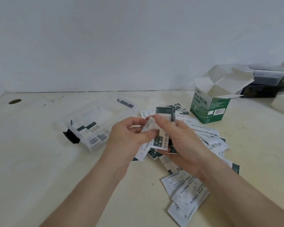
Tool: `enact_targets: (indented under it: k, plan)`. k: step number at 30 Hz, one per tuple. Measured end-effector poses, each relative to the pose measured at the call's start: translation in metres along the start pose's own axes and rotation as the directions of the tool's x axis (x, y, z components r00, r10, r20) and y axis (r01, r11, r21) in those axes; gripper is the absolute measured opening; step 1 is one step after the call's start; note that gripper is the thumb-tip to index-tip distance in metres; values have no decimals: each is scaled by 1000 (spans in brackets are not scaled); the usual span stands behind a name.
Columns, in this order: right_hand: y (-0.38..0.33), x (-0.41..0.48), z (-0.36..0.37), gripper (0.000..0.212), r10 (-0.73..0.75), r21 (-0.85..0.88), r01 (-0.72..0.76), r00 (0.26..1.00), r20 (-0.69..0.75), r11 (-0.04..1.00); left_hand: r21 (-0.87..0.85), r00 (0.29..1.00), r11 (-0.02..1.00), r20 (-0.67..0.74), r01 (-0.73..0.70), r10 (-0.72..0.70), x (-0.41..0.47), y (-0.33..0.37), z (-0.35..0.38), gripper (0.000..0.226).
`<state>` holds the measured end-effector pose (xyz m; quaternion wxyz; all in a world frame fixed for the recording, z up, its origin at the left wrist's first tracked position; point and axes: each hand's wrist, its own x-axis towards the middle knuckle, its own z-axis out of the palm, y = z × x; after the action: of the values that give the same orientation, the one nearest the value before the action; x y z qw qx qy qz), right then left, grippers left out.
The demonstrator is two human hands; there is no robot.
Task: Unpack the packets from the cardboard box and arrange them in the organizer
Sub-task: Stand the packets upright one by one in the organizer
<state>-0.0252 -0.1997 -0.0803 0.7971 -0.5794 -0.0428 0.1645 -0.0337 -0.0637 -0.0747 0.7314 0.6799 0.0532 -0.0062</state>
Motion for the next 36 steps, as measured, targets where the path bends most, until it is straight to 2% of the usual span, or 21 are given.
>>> enact_targets:
  k: [3,5,7,8,10,14,16,19,21,25,27,29,30,31,33,35,36]
  plan:
    - [4,2,1,25,22,84,-11,991,-131,996,57,997,997,-52,-50,53,-1,-4,6,24]
    - [4,5,-1,22,32,188,-6,990,-139,982,157,963,967,-147,-201,224,0,-4,4,19]
    - [3,6,-1,22,46,257,-15,992,-115,966,348,864,858,-199,-378,462,1,-3,2,21]
    - [4,6,0,23,64,262,-38,994,-89,964,439,819,790,-180,-429,545,0,-3,3,21]
    - [7,4,7,31,104,275,-96,994,-15,957,587,787,671,-89,-453,610,0,-4,10,17]
    - [10,3,14,53,171,350,-193,981,94,916,752,839,530,56,-392,540,0,-8,20,22]
    - [9,1,14,48,171,298,-189,982,85,936,753,874,547,76,-366,480,-1,-4,19,29]
    - [8,-2,16,32,182,249,-180,983,16,952,722,910,589,137,-363,392,-5,-3,17,56]
    - [9,-1,17,34,199,296,-195,980,18,935,704,912,596,192,-386,364,-8,-3,17,67]
    - [12,-1,19,38,219,371,-227,974,64,900,675,890,598,211,-432,404,-9,-2,17,73]
    - [11,-2,20,40,203,359,-224,974,96,906,605,899,669,233,-432,370,-9,-3,15,78]
    - [10,-1,18,39,177,344,-200,979,97,917,406,918,831,276,-379,284,-9,1,11,84]
    - [9,1,16,39,173,345,-195,980,94,918,332,910,864,305,-379,281,-9,3,6,87]
    - [8,4,12,38,176,354,-196,980,87,914,317,890,853,338,-415,307,-9,6,2,91]
    - [7,6,6,31,197,369,-203,979,54,907,439,849,742,406,-506,338,-11,8,-5,109]
    - [7,5,4,17,196,312,-201,979,49,929,582,837,621,485,-524,253,-14,8,-4,125]
    - [7,4,4,18,180,261,-185,983,42,948,632,824,550,525,-545,214,-15,4,-2,129]
